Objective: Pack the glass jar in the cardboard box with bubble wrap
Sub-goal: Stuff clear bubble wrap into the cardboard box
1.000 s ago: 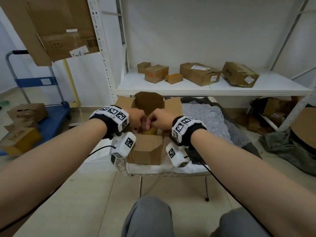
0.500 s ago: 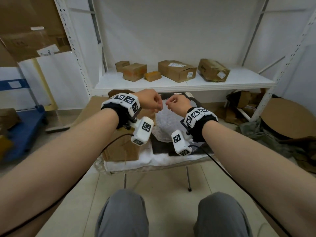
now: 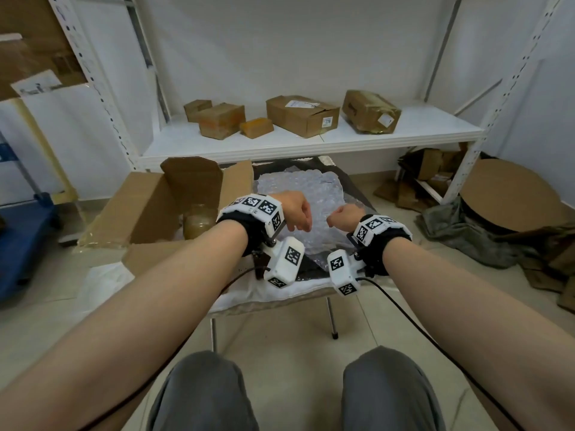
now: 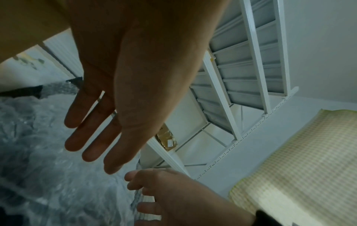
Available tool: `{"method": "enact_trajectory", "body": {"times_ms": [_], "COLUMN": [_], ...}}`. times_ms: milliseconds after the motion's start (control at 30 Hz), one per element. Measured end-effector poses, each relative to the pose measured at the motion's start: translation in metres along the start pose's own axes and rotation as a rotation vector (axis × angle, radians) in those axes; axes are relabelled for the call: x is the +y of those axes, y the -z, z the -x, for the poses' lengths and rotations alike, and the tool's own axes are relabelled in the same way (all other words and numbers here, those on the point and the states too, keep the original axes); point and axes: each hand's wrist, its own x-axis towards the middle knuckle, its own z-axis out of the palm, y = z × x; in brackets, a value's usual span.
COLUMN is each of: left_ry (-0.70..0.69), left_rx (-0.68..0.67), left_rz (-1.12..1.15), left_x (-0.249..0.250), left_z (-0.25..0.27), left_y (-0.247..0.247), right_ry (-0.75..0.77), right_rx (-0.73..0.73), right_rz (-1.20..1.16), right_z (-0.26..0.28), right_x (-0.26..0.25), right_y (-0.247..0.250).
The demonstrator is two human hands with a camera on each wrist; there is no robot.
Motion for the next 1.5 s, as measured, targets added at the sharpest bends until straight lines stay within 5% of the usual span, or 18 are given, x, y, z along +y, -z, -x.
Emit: {"method": "enact_trajectory", "body": {"times_ms": [200,433,767,967,1167,1333,1500], "left_ry": [0.048,0.069,0.036,-0.047,-0.084,-0.117,-0.144], "left_rx": [-0.043,0.007,0.123,0.261,0.359,0.368,0.405], "left_rz": [-0.043,0.006,-0.069,-0.103,-0.006,0.038,0.167], "left_x": [-0.001,-0.006,-0.011,-0.011,-0.010,-0.006,0.001], "left_z": [-0.017,-0.032,-0.043,-0.041,-0.033,-0.031,-0.030], "left_y": [-0.037,-0.066,-0.084,-0.081,-0.066,-0.050,-0.047], "right_ry": [-0.072,-0.117,-0.152,-0.157,-0.185,-0.206,-0.150], "right_rx": [-0.091,-0.023,-0.043,0.025,0.088,-0.021,0.096], "right_rz": [-0.064,-0.115,-0.371,-0.973,-1.325,-1.285,-1.141], "right_z": [-0.014,-0.050,-0.026,-0.022,-0.007,0.008,-0.003], "right_x": [0.018,0.038,0.037,0.042,0.045,0.048,0.044], "right_y": [-0.013,-0.026,-0.012,-0.011,-0.001,-0.004,-0.010]}}
